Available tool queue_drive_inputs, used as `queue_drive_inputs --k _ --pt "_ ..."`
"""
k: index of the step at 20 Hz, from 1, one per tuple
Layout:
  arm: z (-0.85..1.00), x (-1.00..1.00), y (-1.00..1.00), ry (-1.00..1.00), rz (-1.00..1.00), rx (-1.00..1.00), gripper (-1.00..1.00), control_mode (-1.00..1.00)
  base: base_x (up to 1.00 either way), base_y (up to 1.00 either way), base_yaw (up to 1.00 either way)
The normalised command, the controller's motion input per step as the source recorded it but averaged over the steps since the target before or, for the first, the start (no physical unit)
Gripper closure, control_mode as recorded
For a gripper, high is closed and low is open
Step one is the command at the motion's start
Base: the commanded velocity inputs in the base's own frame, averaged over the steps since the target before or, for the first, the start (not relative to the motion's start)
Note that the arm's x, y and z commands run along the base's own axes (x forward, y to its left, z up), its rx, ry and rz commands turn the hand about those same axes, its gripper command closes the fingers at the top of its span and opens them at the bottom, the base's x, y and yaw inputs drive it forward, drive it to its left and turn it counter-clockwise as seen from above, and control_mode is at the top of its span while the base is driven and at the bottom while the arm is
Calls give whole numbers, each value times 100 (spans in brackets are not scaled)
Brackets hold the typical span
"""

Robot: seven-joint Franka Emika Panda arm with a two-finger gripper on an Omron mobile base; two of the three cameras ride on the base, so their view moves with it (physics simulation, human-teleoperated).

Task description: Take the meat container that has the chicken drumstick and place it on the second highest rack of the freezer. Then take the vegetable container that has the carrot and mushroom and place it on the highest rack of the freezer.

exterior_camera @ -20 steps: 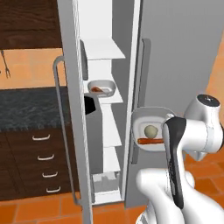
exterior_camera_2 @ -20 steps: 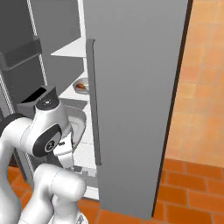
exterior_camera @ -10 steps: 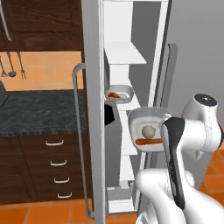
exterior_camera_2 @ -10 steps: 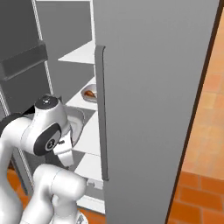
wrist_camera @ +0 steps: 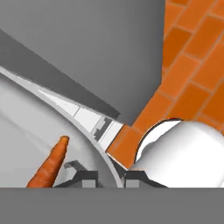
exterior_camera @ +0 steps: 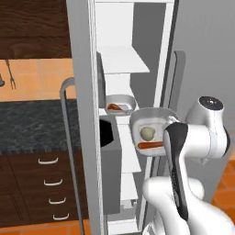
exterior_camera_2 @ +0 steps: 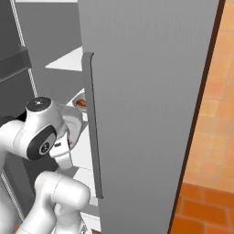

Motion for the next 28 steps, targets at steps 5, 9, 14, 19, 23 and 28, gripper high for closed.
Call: queue_drive_inputs --k 5,9,14,19,23,28 --pt "100 3 55 -39 0 -11 100 -100 0 0 0" --pt "100 -28 69 -36 10 -13 100 -100 0 0 0" --pt "100 86 22 -10 -2 -3 100 -100 0 0 0" --pt "62 96 -16 33 -1 6 100 -100 0 0 0" --pt "26 93 12 16 -12 0 100 -100 0 0 0" --pt "12 75 19 1 -15 -7 100 -100 0 0 0"
